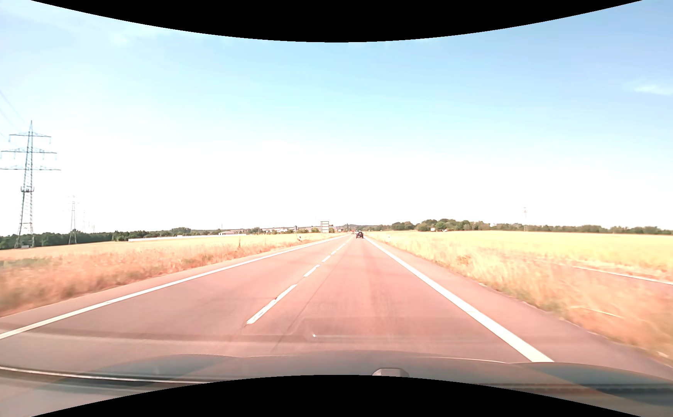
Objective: Follow the waypoints while adhering to traffic rules and regulations
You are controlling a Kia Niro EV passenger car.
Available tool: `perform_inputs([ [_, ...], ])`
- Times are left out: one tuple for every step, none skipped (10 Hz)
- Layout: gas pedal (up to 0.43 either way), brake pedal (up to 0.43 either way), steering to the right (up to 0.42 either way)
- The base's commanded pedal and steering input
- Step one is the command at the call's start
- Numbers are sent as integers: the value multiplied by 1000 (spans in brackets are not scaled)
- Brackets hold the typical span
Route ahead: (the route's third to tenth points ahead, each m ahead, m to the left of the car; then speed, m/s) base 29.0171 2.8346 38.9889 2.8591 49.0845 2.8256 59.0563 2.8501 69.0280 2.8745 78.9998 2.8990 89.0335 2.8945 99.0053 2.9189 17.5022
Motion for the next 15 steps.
perform_inputs([
  [311,0,-4],
  [311,0,-4],
  [311,0,-4],
  [311,0,-4],
  [311,0,-4],
  [311,0,-4],
  [311,0,-4],
  [311,0,-4],
  [311,0,-4],
  [311,0,-4],
  [311,0,-4],
  [311,0,-4],
  [311,0,-4],
  [311,0,-4],
  [311,0,-4],
])
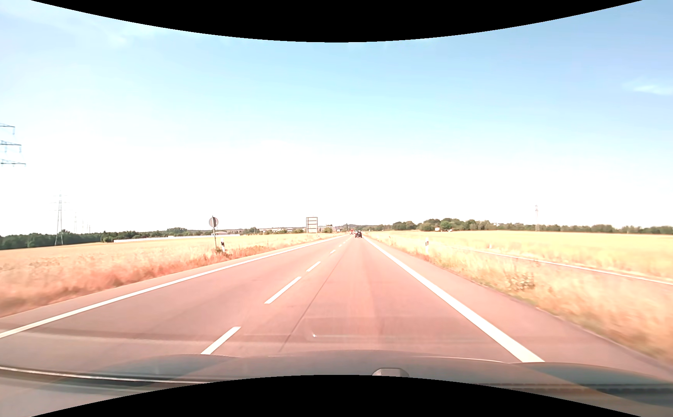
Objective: Follow the waypoints while adhering to traffic rules and regulations
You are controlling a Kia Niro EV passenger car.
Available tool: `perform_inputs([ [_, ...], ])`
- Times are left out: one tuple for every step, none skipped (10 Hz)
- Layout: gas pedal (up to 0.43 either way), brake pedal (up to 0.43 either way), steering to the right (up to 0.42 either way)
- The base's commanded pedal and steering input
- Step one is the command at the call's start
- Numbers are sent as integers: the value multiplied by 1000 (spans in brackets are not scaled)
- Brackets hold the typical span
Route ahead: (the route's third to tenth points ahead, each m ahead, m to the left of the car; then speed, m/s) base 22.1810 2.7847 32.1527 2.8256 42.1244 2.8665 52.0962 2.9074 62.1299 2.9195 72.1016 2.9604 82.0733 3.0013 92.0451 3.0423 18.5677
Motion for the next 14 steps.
perform_inputs([
  [311,0,-5],
  [311,0,-5],
  [311,0,-5],
  [311,0,-5],
  [311,0,-5],
  [311,0,-6],
  [311,0,-6],
  [311,0,-6],
  [311,0,-6],
  [311,0,-6],
  [311,0,-6],
  [311,0,-6],
  [299,0,-6],
  [299,0,-6],
])
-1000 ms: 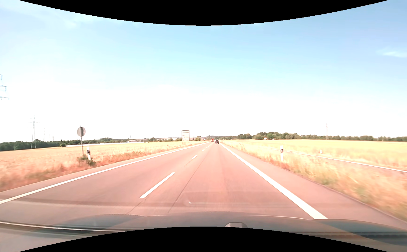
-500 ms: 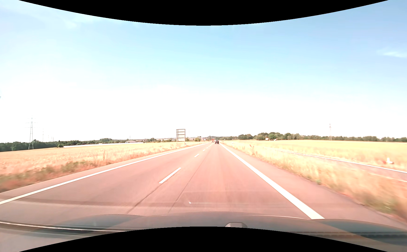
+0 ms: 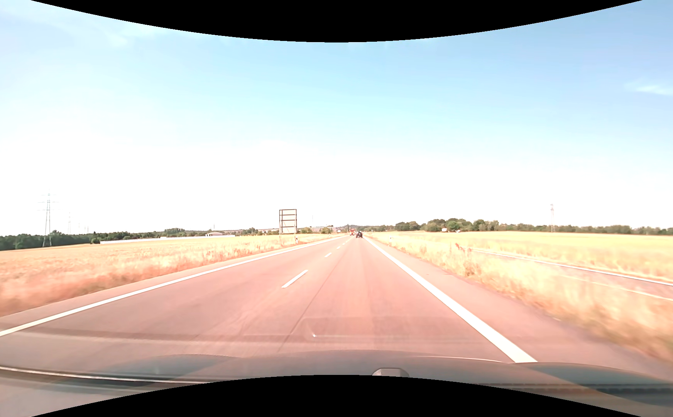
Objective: Follow the waypoints while adhering to traffic rules and regulations
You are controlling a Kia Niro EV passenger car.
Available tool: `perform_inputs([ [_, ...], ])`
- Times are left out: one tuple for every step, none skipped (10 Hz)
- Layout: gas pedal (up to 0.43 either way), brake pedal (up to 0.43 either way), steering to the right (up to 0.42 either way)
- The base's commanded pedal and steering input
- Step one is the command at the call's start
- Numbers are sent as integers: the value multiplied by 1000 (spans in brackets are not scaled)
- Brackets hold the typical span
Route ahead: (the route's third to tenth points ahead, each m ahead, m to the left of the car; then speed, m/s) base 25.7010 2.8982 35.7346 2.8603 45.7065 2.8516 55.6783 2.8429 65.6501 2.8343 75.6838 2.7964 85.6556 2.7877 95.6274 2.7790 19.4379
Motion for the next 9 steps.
perform_inputs([
  [287,0,-5],
  [287,0,-5],
  [280,0,-5],
  [268,0,-5],
  [268,0,-5],
  [260,0,-5],
  [260,0,-5],
  [240,0,-5],
  [228,0,-5],
])
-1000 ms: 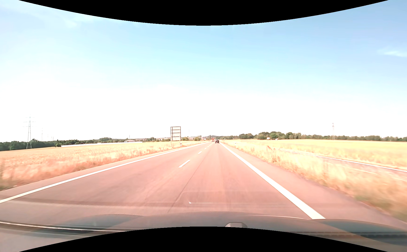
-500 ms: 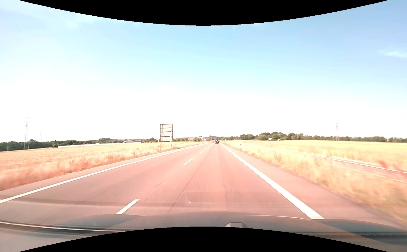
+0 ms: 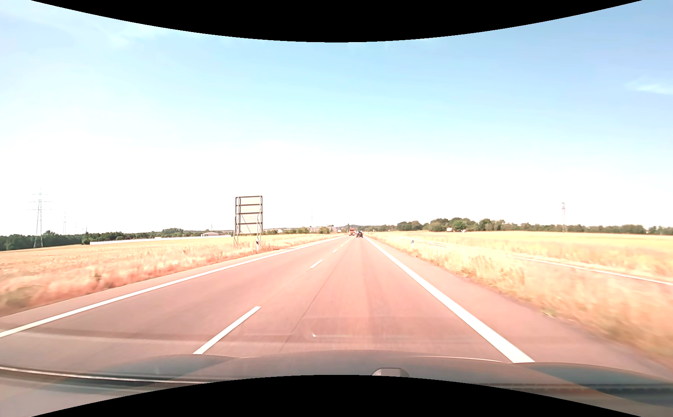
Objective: Follow the waypoints while adhering to traffic rules and regulations
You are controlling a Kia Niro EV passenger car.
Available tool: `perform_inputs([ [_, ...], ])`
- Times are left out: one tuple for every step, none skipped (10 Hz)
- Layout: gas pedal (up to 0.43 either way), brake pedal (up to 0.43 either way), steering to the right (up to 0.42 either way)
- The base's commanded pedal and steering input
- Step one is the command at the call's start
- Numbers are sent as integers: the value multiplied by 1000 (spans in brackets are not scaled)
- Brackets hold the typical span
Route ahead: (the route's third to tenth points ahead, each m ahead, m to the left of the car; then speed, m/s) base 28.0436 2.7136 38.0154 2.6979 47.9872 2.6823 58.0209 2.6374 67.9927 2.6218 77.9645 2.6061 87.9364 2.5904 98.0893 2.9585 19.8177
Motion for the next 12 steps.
perform_inputs([
  [228,0,-5],
  [228,0,-5],
  [228,0,-4],
  [228,0,-4],
  [220,0,-4],
  [220,0,-4],
  [220,0,-4],
  [209,0,-4],
  [209,0,-4],
  [209,0,-4],
  [197,0,-4],
  [197,0,-4],
])
